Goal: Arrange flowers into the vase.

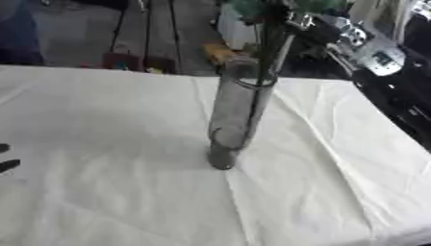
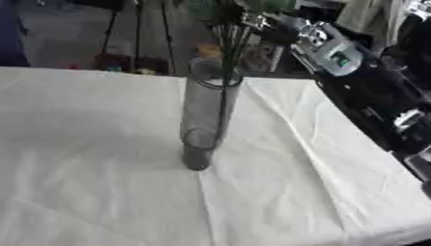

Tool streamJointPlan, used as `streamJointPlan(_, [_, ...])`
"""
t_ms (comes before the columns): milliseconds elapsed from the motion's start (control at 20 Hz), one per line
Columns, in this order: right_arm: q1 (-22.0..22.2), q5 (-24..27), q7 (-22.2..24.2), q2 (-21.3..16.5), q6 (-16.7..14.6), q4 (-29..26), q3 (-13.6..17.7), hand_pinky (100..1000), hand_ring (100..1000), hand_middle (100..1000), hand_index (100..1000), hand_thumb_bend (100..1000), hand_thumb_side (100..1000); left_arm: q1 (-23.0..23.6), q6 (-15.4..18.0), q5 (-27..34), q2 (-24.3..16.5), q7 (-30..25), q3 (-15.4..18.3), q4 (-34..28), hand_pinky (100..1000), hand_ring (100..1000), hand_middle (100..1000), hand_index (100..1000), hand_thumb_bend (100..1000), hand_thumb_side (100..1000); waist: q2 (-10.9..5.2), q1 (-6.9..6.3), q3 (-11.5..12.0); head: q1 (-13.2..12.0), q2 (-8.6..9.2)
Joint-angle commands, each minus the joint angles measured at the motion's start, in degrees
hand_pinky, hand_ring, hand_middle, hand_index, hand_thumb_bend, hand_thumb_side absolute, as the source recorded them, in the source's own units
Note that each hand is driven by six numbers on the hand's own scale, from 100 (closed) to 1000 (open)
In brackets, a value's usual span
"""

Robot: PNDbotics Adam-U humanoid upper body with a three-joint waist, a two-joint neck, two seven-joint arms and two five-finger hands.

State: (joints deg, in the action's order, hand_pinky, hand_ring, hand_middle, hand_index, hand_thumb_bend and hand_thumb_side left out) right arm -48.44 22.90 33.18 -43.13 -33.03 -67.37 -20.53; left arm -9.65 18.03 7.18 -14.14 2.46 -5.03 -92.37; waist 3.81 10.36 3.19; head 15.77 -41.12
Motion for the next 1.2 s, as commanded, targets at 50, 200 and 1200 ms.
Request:
streamJointPlan(50, [-1.55,1.8,18.78,-1.15,-18.94,-0.32,1.55,917,1000,978,1000,122,1000,-0.53,0.04,0.2,-0.17,-0.08,0.03,-0.64,724,951,671,809,932,772,-0.53,-0.49,-0.11,0.18,0.49])
streamJointPlan(200, [-1.78,2.75,18.78,-0.7,-18.94,-0.6,1.99,912,1000,976,1000,116,997,-0.57,0.04,0.2,-0.12,-0.08,0.07,-0.61,724,950,671,809,931,772,-0.57,-0.56,-0.02,0.21,0.64])
streamJointPlan(1200, [-1.73,2.07,18.78,2.03,-18.94,-0.47,2.09,895,993,968,1000,100,1000,-0.83,0.02,0.24,0.04,-0.21,-0.05,-0.67,725,950,671,809,932,772,0.01,-0.82,0.08,0.24,0.75])
